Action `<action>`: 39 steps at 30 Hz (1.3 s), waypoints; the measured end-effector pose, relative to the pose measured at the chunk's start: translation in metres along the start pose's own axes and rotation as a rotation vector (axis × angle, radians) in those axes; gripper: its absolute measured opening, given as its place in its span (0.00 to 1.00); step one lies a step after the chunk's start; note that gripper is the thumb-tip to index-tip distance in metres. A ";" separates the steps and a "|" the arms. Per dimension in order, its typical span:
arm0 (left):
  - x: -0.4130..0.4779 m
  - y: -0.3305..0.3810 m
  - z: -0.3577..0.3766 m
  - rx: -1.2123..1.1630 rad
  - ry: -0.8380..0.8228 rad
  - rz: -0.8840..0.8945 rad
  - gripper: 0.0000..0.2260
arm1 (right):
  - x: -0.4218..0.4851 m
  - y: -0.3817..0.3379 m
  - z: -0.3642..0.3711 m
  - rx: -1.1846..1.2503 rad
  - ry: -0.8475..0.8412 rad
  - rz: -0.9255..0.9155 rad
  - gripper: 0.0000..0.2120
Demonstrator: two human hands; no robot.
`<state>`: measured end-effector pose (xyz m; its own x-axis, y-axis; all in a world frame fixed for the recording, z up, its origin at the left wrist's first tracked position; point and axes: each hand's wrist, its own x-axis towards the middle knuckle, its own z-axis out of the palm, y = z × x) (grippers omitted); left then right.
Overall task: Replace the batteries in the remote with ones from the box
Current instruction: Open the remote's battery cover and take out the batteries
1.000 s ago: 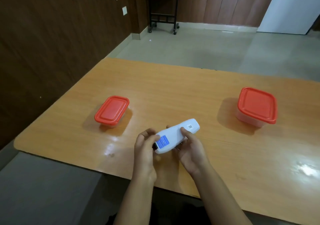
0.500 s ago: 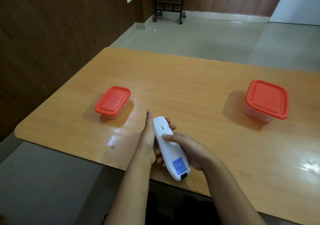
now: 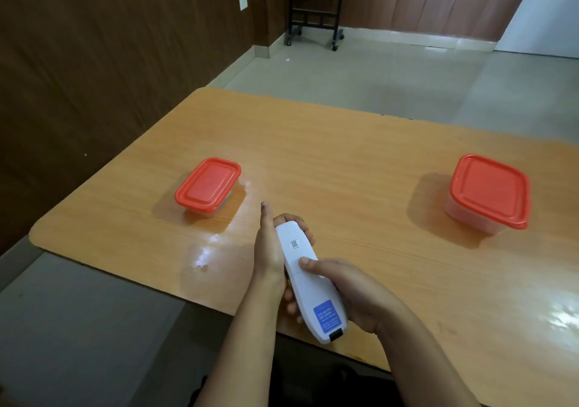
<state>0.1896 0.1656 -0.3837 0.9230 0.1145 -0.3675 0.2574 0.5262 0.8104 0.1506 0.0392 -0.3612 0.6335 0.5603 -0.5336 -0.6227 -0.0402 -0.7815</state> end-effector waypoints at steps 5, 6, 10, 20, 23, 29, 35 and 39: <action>0.003 -0.001 -0.003 -0.108 0.041 -0.022 0.28 | 0.006 0.008 0.013 -0.006 0.153 -0.067 0.20; 0.003 -0.001 -0.003 -0.130 0.043 -0.025 0.28 | 0.007 0.010 0.015 -0.009 0.184 -0.088 0.21; 0.003 0.000 -0.003 -0.175 0.031 -0.044 0.28 | 0.004 0.012 0.020 0.002 0.237 -0.139 0.20; 0.001 0.002 0.000 -0.059 0.019 -0.008 0.28 | -0.003 0.013 0.024 -0.026 0.268 -0.149 0.20; -0.001 0.006 0.005 -0.108 -0.035 -0.084 0.29 | -0.004 0.011 0.022 -0.016 0.257 -0.162 0.19; 0.001 -0.017 0.003 0.066 -0.035 -0.200 0.31 | 0.008 0.002 0.012 -0.206 0.637 -0.323 0.17; -0.017 -0.017 0.009 0.209 -0.152 -0.277 0.16 | 0.018 -0.006 -0.003 -0.163 0.760 -0.325 0.09; -0.017 -0.010 0.002 0.369 -0.189 -0.109 0.10 | 0.018 -0.008 -0.012 -0.206 0.768 -0.389 0.10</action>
<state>0.1715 0.1570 -0.3842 0.9119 -0.0996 -0.3982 0.4102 0.1862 0.8928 0.1726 0.0395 -0.3689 0.9627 -0.1422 -0.2301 -0.2510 -0.1521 -0.9560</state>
